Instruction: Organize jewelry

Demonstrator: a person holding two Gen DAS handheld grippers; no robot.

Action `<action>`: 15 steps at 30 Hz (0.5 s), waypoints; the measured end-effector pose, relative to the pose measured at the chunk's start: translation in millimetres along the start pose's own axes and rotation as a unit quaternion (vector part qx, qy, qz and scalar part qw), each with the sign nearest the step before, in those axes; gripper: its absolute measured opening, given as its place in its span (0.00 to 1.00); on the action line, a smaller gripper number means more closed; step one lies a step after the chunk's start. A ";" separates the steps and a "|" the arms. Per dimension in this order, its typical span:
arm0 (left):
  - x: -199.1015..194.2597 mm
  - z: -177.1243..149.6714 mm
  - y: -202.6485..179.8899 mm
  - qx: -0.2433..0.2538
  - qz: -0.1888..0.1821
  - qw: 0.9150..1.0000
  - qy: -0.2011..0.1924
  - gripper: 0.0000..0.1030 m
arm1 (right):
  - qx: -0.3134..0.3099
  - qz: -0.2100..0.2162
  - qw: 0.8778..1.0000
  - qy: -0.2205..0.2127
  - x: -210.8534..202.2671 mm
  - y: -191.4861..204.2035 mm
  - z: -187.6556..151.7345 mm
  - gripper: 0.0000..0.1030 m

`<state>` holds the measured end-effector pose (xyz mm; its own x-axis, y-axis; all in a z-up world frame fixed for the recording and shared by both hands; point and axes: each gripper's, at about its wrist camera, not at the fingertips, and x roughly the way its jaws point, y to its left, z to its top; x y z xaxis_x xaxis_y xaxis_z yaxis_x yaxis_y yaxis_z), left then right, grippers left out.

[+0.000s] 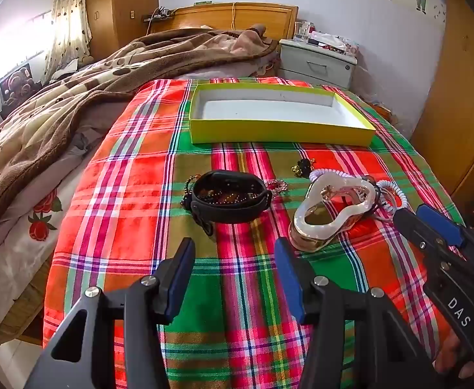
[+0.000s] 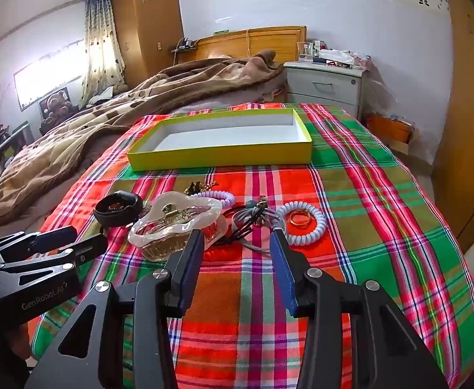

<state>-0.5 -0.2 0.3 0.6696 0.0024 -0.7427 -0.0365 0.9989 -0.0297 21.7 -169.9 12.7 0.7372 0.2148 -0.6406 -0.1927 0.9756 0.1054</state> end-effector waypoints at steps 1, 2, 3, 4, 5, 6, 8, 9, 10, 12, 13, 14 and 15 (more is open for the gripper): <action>-0.7 -0.1 -0.7 0.000 0.002 1.000 -0.001 0.51 | 0.000 0.001 1.000 0.000 -0.2 0.2 0.0 0.42; -1.3 -0.3 -1.4 0.000 0.003 1.000 -0.001 0.51 | 0.001 0.001 1.000 -0.001 -0.8 0.2 0.0 0.42; -2.2 -0.6 -2.3 0.000 0.003 1.000 -0.001 0.51 | -0.002 -0.002 1.000 0.001 -0.1 1.5 0.0 0.42; -3.5 -1.0 -3.7 0.000 0.003 1.000 -0.003 0.51 | -0.003 -0.002 1.000 0.001 0.1 2.1 -0.2 0.42; 2.1 0.4 -2.9 0.001 0.000 1.000 0.006 0.51 | -0.003 -0.003 1.000 0.002 1.0 -1.2 -3.3 0.42; 2.1 0.4 -4.4 0.001 0.001 1.000 0.004 0.51 | -0.002 -0.004 1.000 0.003 0.5 -0.7 -1.2 0.42; 4.0 2.2 -1.6 0.001 -0.001 1.000 0.005 0.51 | -0.003 -0.006 1.000 0.003 1.3 0.5 -0.7 0.42; 4.5 2.1 -2.1 0.000 0.000 1.000 0.004 0.51 | -0.005 -0.009 1.000 0.004 2.7 4.4 1.9 0.42; 4.4 0.9 -0.5 -0.001 0.000 1.000 0.003 0.51 | -0.007 -0.011 1.000 0.003 4.0 5.9 1.2 0.42; 4.2 3.7 3.5 -0.007 0.000 1.000 0.005 0.51 | -0.007 -0.013 1.000 0.002 1.8 6.5 -0.1 0.42; 1.0 3.5 4.1 -0.007 0.002 1.000 0.002 0.51 | -0.008 -0.013 1.000 0.003 1.9 7.4 -0.3 0.42; 0.4 3.7 4.4 -0.007 0.002 1.000 0.001 0.51 | -0.009 -0.013 1.000 0.003 1.9 7.9 -0.1 0.42; -0.1 4.0 4.9 -0.008 0.001 1.000 0.001 0.51 | -0.010 -0.014 1.000 0.002 1.7 8.1 -0.1 0.42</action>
<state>2.1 4.9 2.9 0.6679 0.0044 -0.7443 -0.0494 0.9980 -0.0384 21.3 -161.6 12.4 0.7397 0.1879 -0.6461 -0.1855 0.9800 0.0726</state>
